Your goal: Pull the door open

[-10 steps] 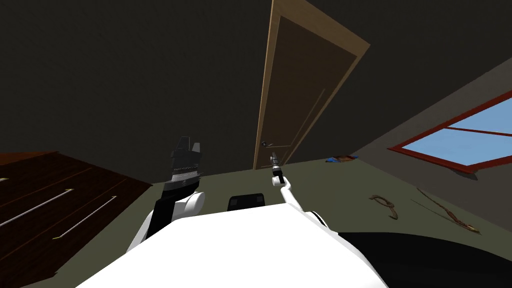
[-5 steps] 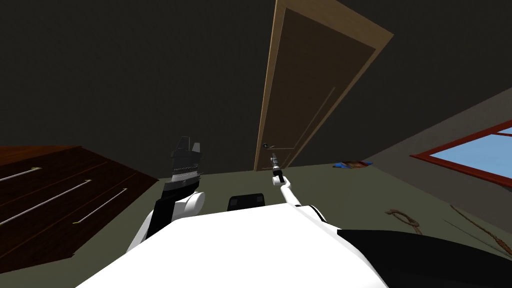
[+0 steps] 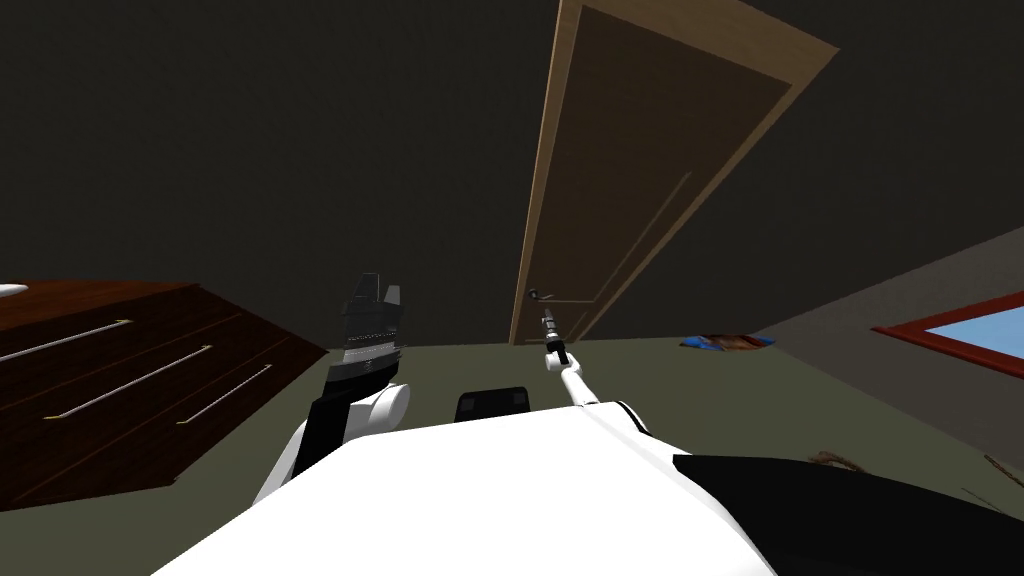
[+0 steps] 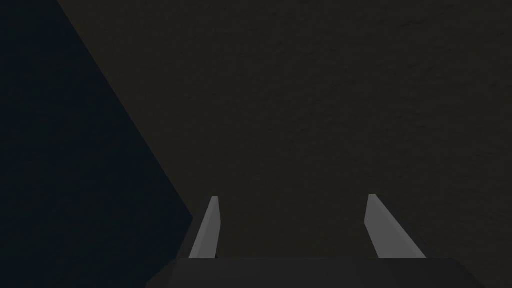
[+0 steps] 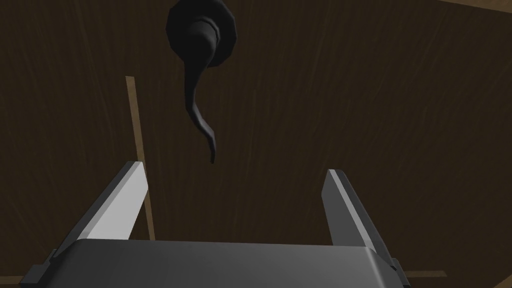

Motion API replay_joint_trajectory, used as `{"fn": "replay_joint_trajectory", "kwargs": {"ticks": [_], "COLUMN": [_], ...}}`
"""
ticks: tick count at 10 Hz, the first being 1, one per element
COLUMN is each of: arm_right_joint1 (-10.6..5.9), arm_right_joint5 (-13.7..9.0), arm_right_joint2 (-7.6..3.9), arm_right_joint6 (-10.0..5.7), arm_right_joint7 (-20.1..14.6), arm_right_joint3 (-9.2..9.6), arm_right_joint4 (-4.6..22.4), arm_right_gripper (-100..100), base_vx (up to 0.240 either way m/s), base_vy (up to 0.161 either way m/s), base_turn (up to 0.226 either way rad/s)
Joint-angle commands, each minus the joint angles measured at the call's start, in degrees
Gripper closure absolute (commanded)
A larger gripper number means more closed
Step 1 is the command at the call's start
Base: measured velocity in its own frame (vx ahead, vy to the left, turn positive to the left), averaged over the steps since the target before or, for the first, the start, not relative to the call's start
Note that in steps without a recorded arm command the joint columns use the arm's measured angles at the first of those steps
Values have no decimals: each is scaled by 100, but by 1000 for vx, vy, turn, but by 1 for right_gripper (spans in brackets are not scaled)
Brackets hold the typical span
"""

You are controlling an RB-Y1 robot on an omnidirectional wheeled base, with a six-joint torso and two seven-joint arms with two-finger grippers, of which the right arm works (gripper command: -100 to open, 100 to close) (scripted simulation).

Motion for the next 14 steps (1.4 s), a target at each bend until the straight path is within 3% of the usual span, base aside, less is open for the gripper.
{"fn": "replay_joint_trajectory", "kwargs": {"ticks": [1, 3, 6, 7, 8, 9, 11, 12, 14], "arm_right_joint1": [-103, -266, -402, -441, -392, -319, -227, -227, -121], "arm_right_joint5": [-7, -18, -28, -30, -28, -66, -112, -112, -165], "arm_right_joint2": [-24, -61, -92, -100, -96, -238, -407, -407, -602], "arm_right_joint6": [4, -16, -34, -39, -1, -70, -158, -158, -260], "arm_right_joint7": [12, 25, 37, 40, 38, -71, -202, -202, -352], "arm_right_joint3": [-19, -48, -72, -78, -72, -117, -171, -171, -233], "arm_right_joint4": [226, 588, 891, 976, 857, 915, 978, 978, 1050], "arm_right_gripper": [-100, -100, -100, -100, -100, -100, -100, -100, -100], "base_vx": [53, 51, 39, 34, 15, 119, 170, 166, 134], "base_vy": [-72, -82, -63, -45, -20, 15, 47, 52, 42], "base_turn": [85, 116, 70, 58, 11, 179, 130, 50, 125]}}
